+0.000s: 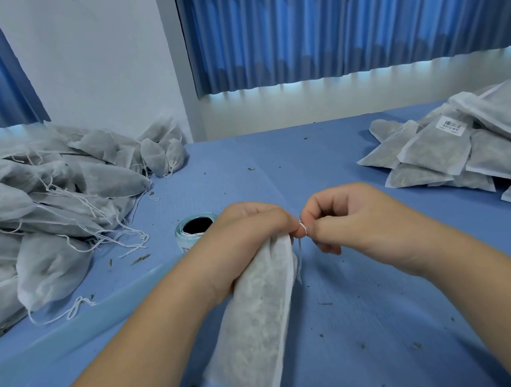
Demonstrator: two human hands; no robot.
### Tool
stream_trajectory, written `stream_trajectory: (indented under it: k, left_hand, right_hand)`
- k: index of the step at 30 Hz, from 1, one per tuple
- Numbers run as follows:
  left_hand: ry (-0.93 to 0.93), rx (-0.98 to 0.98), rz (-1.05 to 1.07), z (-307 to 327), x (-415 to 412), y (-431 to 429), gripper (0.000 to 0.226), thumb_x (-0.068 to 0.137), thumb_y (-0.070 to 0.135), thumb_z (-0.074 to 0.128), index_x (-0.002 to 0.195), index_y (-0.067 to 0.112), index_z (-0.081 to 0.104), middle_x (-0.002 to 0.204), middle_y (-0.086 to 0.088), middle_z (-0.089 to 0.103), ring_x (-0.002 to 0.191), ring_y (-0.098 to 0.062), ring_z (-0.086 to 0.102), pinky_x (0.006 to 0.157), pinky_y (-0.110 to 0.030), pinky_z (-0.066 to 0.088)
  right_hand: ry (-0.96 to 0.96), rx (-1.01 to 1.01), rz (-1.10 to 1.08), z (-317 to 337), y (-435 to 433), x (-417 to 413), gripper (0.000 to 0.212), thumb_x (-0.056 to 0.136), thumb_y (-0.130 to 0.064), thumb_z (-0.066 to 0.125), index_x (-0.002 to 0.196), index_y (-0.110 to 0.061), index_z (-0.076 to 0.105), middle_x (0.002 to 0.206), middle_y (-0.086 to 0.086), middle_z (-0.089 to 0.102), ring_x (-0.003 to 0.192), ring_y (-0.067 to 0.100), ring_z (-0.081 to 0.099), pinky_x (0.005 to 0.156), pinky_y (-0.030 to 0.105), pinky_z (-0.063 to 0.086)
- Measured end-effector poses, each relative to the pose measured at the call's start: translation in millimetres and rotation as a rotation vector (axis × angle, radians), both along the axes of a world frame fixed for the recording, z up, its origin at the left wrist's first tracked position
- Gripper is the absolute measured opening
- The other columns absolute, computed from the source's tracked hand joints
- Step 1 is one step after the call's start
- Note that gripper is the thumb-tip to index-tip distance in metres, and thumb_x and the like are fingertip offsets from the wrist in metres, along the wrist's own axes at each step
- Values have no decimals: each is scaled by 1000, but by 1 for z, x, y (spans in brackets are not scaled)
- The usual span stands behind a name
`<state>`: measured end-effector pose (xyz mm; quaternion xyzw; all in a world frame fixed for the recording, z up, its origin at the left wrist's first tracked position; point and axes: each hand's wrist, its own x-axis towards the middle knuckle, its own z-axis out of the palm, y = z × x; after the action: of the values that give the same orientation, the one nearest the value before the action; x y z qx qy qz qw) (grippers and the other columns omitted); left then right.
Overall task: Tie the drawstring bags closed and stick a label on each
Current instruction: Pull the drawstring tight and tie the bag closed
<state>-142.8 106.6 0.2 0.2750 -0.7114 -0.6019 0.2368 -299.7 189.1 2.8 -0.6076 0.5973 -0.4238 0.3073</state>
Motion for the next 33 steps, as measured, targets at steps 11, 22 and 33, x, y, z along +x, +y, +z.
stream_trajectory:
  k: [11, 22, 33]
  left_hand:
    - [-24, -219, 134, -2, -5, 2, 24, 61, 31, 67, 64, 7, 64, 56, 3, 47, 52, -9, 40, 54, -23, 34]
    - [91, -67, 83, -4, 1, -8, 13, 68, 27, 70, 59, 19, 66, 52, 4, 46, 45, -8, 44, 46, -17, 37]
    - [2, -183, 92, -7, 0, -7, 20, 69, 33, 68, 64, 13, 64, 58, 5, 54, 55, -8, 47, 55, -18, 39]
  right_hand:
    - [11, 7, -1, -2, -2, -2, 10, 64, -21, 54, 65, -20, 64, 57, -4, 55, 56, 10, 48, 64, 33, 39]
    - [-60, -72, -38, -3, -3, -2, 6, 73, -27, 71, 72, -21, 69, 60, -11, 60, 56, 7, 55, 57, 24, 45]
    - [29, -91, -113, -5, -3, 2, 15, 78, -20, 77, 66, -17, 70, 55, -11, 60, 50, 2, 52, 50, 14, 42]
